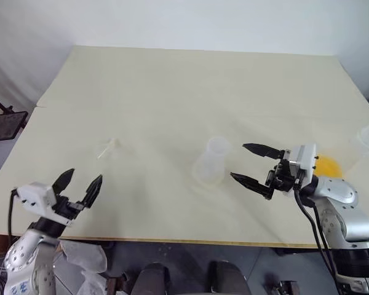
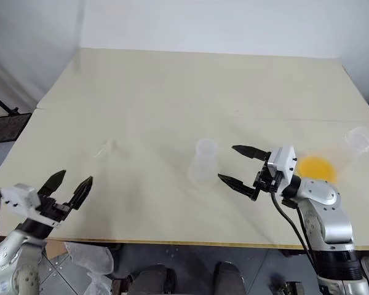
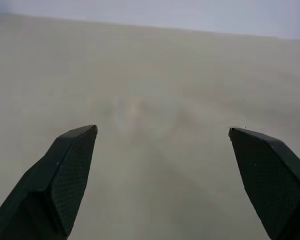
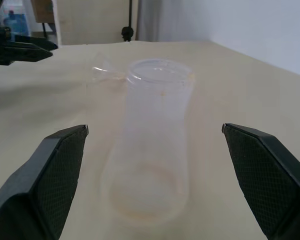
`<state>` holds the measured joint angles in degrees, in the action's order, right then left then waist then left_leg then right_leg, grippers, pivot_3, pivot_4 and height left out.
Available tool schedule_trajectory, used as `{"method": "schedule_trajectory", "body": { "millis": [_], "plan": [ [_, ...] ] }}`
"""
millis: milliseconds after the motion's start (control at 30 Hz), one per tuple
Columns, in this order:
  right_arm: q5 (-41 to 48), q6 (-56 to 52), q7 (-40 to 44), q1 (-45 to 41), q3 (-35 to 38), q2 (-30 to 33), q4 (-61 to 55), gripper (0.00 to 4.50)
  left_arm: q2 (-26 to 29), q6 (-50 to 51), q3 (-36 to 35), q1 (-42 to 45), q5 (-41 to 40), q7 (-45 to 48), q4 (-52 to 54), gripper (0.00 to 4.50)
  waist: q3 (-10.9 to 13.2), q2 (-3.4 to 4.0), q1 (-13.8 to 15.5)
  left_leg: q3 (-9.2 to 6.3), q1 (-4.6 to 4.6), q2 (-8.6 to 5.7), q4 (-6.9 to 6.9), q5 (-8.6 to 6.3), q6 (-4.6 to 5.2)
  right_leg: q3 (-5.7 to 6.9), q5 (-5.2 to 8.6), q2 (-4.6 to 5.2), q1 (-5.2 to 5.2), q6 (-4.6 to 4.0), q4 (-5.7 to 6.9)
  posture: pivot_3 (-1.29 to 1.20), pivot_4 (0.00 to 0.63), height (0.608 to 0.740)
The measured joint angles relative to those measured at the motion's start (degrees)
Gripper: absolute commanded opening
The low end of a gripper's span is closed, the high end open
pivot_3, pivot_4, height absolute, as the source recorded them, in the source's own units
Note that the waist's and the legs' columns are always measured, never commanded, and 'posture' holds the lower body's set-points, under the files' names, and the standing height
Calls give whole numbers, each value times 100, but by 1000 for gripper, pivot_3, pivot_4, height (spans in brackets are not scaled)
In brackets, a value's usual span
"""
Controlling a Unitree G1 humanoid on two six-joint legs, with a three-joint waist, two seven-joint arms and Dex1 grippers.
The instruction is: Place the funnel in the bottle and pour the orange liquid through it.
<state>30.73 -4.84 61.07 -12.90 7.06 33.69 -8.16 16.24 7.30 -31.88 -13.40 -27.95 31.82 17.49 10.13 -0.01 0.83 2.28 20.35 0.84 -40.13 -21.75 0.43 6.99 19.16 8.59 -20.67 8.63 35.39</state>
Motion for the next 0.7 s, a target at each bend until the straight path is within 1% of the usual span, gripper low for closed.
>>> {"method": "schedule_trajectory", "body": {
  "millis": [133,233,367,500,700],
  "plan": [
    [-33,23,144,-87,-3,1,132,4500,-108,-42,-35,-292,-10,-198,78,4481,0,0,31,0,-4,-2,6,-1,0,-1,0,0,4,0,-7,0,150,740],
    [-38,29,217,-68,7,14,164,4500,-121,61,78,-202,-80,-368,136,4481,0,0,54,0,-4,-5,5,0,0,1,0,0,6,0,-7,0,150,740],
    [-15,14,298,156,65,184,112,4500,17,466,400,430,-78,-738,195,4481,0,0,65,-4,-3,-9,5,-1,0,4,0,-1,9,0,-7,0,150,740],
    [38,-66,335,529,306,433,-74,4500,212,1016,753,1182,-79,-1038,82,4481,0,0,38,-1,-6,-10,7,0,0,5,0,-2,7,0,-4,0,150,740],
    [198,-208,193,924,511,495,-493,4500,271,1501,1398,2270,379,-1484,-965,4481,0,0,32,6,-10,-6,8,0,-1,5,0,-7,6,0,-1,0,150,740]
  ]
}}
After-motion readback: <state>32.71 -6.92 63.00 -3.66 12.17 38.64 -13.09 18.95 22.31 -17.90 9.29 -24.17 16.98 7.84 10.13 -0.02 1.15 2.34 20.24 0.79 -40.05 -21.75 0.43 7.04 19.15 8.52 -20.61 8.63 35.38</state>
